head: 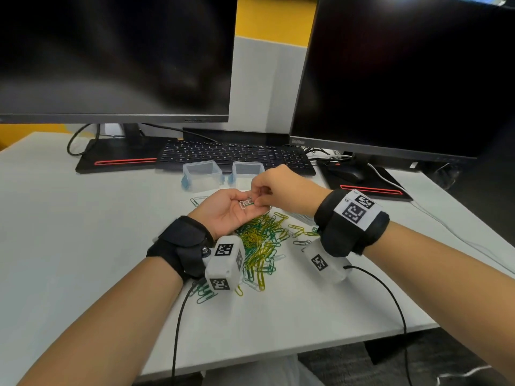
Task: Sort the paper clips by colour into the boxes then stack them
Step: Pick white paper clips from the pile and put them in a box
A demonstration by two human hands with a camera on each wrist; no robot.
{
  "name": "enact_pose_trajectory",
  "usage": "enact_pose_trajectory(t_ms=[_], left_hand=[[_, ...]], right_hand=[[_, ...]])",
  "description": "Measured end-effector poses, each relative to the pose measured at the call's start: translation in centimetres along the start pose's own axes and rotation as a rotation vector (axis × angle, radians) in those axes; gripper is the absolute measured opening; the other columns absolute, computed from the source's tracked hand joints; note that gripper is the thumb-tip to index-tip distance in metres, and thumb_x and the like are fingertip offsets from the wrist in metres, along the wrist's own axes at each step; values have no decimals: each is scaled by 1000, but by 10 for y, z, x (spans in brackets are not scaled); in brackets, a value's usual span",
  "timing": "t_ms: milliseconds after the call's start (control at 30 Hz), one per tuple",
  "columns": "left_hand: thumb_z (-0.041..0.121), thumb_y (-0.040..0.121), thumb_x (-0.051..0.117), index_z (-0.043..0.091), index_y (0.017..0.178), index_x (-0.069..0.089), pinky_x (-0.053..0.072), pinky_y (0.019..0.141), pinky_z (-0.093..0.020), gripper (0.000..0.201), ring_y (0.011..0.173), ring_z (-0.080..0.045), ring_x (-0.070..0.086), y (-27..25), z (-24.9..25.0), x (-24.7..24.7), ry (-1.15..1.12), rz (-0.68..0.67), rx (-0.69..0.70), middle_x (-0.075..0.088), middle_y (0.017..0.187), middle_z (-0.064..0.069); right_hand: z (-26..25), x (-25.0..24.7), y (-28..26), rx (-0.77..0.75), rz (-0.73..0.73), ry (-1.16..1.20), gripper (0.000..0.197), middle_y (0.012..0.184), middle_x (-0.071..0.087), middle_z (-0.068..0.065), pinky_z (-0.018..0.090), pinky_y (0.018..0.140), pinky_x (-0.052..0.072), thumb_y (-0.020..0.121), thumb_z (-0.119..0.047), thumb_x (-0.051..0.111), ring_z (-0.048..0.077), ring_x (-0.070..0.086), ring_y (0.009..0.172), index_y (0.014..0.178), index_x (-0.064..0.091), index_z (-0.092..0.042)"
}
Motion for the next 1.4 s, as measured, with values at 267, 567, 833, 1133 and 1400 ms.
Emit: enact_pose_trajectory(t_ms=[267,567,833,1133,1400], left_hand=[[0,95,31,-9,136,35,51,84,-52,42,97,-43,66,0,0,1,64,3,-6,57,122,-33],[-2,95,29,-2,137,31,43,98,-54,42,104,-38,58,3,1,-4,101,64,-20,61,98,-26],[-4,92,29,-11,123,40,49,82,-58,33,106,-45,59,2,0,0,44,36,-25,53,122,-33],[-5,92,29,-9,129,35,46,90,-59,38,105,-45,57,4,-6,1,2,47,-28,58,107,-33],[6,98,28,-11,131,39,46,93,-56,39,101,-44,60,4,-4,2,-33,43,-33,55,124,-32]], right_hand=[[2,-8,-4,-24,2,19,9,82,62,-4,3,59,39,91,-10,59,9,55,75,94,68,-9],[-8,4,1,1,-149,-231,16,105,64,8,34,82,50,95,-17,55,24,60,93,108,62,-10],[-4,4,2,-22,-146,-256,12,98,63,9,37,76,51,96,-16,51,27,61,88,104,58,-10],[-2,-2,3,-9,-184,-238,23,108,63,6,35,84,50,94,-19,58,24,61,97,115,63,-13],[-10,-15,4,-100,-86,-248,21,98,68,6,35,83,51,95,-15,50,21,62,88,101,69,-11]])
Point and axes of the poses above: each hand's wrist, its own y-axis towards the middle knuckle, its own x-axis out of the palm, z = x × y, the point moved 2 cm from there along y, towards the middle knuckle
